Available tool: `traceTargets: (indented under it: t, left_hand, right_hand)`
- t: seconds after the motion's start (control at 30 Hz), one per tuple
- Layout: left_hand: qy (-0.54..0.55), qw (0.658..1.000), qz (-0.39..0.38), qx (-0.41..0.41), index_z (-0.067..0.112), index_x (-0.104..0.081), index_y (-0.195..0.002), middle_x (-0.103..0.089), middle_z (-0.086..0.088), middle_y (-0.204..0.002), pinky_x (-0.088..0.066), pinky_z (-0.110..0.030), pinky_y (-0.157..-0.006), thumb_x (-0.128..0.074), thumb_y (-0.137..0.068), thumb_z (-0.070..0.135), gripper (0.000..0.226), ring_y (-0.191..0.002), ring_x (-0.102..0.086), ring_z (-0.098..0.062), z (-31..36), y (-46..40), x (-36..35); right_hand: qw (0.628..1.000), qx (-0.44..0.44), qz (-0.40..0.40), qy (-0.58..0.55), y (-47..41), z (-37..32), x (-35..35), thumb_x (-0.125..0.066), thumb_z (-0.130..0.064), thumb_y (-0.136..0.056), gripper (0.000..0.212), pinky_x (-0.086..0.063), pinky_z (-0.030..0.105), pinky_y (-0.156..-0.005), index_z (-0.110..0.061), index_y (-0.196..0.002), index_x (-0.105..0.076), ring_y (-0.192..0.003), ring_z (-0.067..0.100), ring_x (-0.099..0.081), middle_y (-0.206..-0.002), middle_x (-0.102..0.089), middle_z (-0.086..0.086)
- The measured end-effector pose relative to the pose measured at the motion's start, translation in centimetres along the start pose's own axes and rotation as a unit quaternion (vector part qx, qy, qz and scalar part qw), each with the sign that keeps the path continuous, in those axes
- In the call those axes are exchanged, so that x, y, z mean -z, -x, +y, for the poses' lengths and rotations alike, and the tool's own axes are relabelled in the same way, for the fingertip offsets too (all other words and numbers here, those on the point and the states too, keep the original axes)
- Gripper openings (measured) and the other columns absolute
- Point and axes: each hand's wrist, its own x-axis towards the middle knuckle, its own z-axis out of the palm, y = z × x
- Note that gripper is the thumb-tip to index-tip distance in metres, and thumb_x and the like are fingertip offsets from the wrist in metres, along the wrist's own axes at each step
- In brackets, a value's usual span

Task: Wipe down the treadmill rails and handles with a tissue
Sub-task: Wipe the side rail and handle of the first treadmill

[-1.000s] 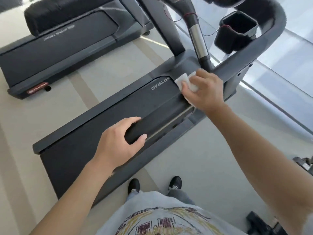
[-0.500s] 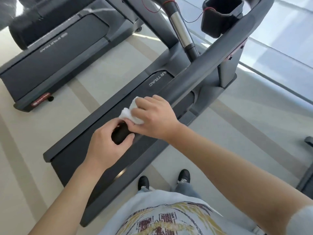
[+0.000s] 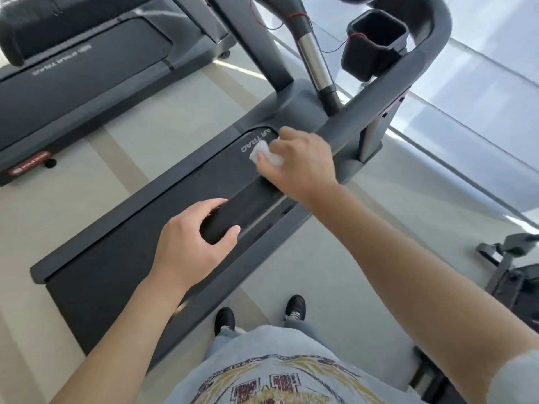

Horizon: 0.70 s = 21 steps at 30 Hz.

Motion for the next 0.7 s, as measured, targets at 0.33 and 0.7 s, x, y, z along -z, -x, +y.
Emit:
traceTargets:
  t: [0.33,0.7]
  left_hand:
    - [-0.032,0.998,0.041,-0.017,0.024,-0.070,-0.109,-0.071,0.014,-0.094,-0.058,-0.036,-0.073,-0.070,-0.087,0.053,0.036,-0.084,-0.067,-0.008,-0.3,0.7,-0.4]
    - [0.099,0.995,0.004,0.020,0.028,-0.060,-0.139,-0.066,0.018,-0.128,-0.054,-0.035,-0.104,-0.079,-0.091,0.044,0.055,-0.121,-0.062,-0.006,-3.8,5.4,1.9]
  right_hand:
    - [0.985,0.131,-0.107,-0.037,1.3,-3.6,-0.4,-0.057,-0.044,-0.096,0.049,-0.022,0.026,-0.057,-0.022,-0.058,-0.036,-0.052,0.023,-0.033,-0.063,-0.036,-0.002]
    - [0.923,0.005,-0.354,0.152,-3.5,-5.7,0.5,-0.052,-0.052,-0.091,0.049,-0.039,0.035,-0.056,-0.012,-0.063,-0.060,-0.058,0.026,-0.047,-0.060,-0.050,0.004]
